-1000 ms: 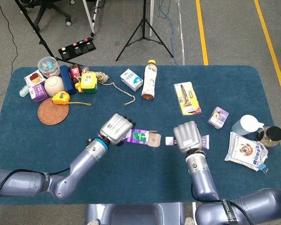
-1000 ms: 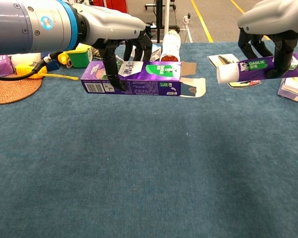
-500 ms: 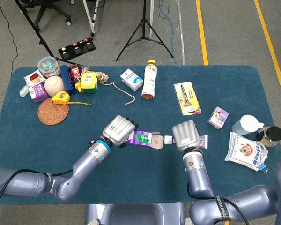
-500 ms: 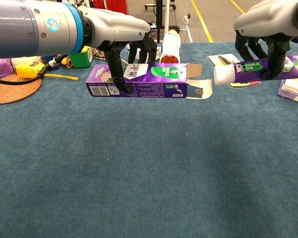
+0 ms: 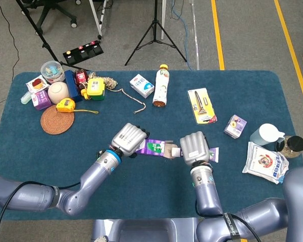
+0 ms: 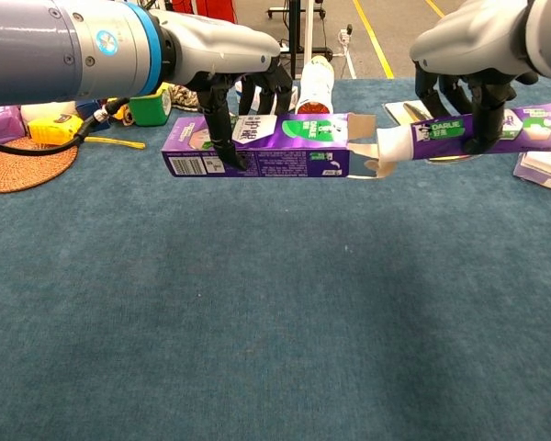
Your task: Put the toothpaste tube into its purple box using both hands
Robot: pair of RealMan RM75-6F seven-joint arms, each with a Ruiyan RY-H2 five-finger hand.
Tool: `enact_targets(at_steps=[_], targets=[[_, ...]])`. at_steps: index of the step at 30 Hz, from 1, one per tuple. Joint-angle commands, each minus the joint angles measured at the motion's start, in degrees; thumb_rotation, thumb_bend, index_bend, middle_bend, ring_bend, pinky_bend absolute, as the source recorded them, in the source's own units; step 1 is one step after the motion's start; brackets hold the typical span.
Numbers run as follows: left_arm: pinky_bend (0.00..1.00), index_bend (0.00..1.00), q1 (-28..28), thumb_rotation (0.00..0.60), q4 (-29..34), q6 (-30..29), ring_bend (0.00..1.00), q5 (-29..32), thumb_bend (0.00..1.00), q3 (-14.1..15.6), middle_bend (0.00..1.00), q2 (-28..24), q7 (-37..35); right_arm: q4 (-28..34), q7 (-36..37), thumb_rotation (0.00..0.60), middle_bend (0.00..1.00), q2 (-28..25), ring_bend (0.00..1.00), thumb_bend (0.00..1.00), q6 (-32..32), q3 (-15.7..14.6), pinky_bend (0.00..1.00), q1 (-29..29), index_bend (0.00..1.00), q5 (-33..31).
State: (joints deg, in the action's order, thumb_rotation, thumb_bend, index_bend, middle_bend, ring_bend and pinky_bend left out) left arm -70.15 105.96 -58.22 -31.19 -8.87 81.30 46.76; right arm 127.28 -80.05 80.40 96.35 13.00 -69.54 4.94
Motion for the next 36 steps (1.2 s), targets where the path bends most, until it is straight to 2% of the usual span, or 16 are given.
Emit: enact_targets(at_steps=[1, 20, 28, 36], targets=[[0.61, 0.49, -0.2, 0.6, -0.1, -0.1, 0.36, 0.2, 0.22, 0.0, 0.42, 0.1, -0.2, -0.2, -0.4, 0.6, 0.71, 1.1, 0.71, 0.61, 1.2, 0.4, 0.67, -0.6, 0.59, 0.0], [0.61, 0.49, -2.0, 0.6, 0.4, -0.9, 0.36, 2.6, 0.22, -0.6, 0.42, 1.2, -0.3, -1.3, -2.9, 0.6, 0.72, 6.2, 0.71, 0.62, 6.1, 3.0, 0.68, -3.0, 0.6, -1.6], [0.61, 0.49, -3.6, 0.6, 0.0, -1.7, 0.36, 4.5, 0.23, 0.3, 0.42, 1.6, 2.3, -2.7, -6.5, 0.6, 0.72, 7.7, 0.72, 0.62, 9.1, 1.1, 0.69, -4.3, 0.6, -0.1], [0.64, 0.49, -4.7, 0.6, -0.2, -1.8, 0.36, 6.7, 0.23, 0.0, 0.42, 2.4, 2.9, -4.0, -10.2, 0.6, 0.72, 10.4, 0.72, 0.62, 11.6, -0.5, 0.71, -5.5, 0.6, 1.2]])
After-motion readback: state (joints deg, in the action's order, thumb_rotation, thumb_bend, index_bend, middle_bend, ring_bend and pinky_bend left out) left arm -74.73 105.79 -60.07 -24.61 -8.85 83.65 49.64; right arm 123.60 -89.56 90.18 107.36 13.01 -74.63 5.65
